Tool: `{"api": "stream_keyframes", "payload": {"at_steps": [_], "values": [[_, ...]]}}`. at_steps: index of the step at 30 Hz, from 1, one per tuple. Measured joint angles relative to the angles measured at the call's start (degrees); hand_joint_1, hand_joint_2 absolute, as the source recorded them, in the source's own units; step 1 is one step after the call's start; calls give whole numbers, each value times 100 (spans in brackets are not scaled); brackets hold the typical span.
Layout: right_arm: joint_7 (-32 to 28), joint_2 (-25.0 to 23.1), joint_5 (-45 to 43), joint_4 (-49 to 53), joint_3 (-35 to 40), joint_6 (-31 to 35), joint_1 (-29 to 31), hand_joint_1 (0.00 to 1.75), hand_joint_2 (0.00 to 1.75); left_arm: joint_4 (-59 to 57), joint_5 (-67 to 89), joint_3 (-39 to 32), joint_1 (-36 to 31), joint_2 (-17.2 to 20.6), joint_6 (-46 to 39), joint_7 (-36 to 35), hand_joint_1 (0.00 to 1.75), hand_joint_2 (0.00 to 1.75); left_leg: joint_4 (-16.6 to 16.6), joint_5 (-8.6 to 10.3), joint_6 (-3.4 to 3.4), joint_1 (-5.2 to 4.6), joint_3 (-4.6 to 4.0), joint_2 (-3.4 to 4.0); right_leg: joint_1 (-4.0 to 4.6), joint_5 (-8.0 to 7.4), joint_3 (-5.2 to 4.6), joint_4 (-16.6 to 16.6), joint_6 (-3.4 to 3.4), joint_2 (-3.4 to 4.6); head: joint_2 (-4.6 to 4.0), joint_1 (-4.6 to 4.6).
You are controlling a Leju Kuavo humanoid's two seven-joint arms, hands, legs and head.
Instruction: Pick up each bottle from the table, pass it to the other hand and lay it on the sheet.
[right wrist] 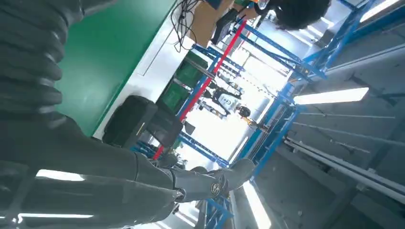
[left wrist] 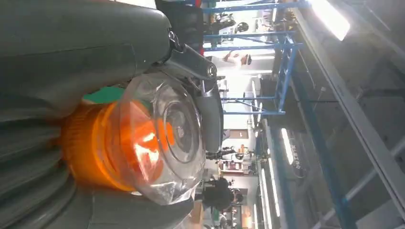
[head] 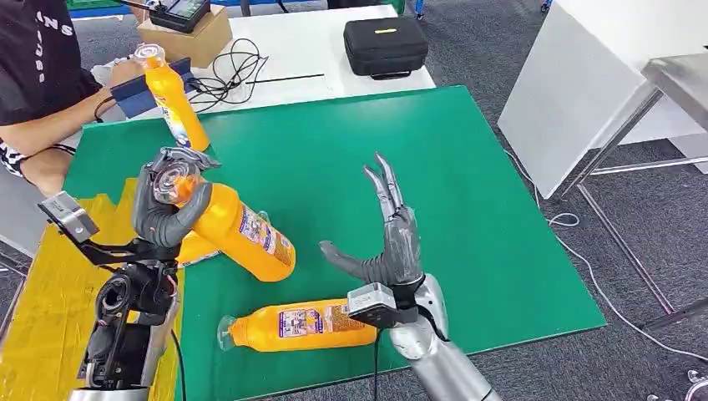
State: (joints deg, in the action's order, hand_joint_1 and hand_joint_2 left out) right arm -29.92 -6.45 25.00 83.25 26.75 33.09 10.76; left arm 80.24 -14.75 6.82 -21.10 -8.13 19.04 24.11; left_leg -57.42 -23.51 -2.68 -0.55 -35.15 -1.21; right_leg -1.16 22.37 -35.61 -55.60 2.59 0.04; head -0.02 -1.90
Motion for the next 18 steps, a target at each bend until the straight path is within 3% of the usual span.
{"api": "stream_keyframes", "payload": {"at_steps": [6, 10, 13, 18], "values": [[-22, 61, -24, 109, -37, 18, -41, 0, 175, 90, 33, -22, 17, 7, -37, 28, 175, 175, 0, 0, 0, -1, 0, 0, -1, 0, 1, 0, 0, 0, 0, 0], [-131, 79, -207, 107, -39, 96, -41, 0, 175, 166, 384, -137, 19, 7, -523, 188, 175, 175, 0, 0, 0, 0, 0, 0, 0, -1, 1, 0, 0, 0, 0, 0], [-138, 85, -225, 107, -39, 135, -45, 0, 175, 317, 831, -227, 20, 7, -1091, 342, 175, 175, 0, 0, 0, 2, 0, 0, 2, -1, 1, 0, 0, 0, 0, 2], [-135, 96, -223, 109, -39, 252, -136, 0, 175, 757, 2502, -483, 11, 68, -3018, 597, 175, 175, 0, 0, 0, 6, -1, 1, 6, 0, 0, 0, 0, 1, 0, 2]]}}
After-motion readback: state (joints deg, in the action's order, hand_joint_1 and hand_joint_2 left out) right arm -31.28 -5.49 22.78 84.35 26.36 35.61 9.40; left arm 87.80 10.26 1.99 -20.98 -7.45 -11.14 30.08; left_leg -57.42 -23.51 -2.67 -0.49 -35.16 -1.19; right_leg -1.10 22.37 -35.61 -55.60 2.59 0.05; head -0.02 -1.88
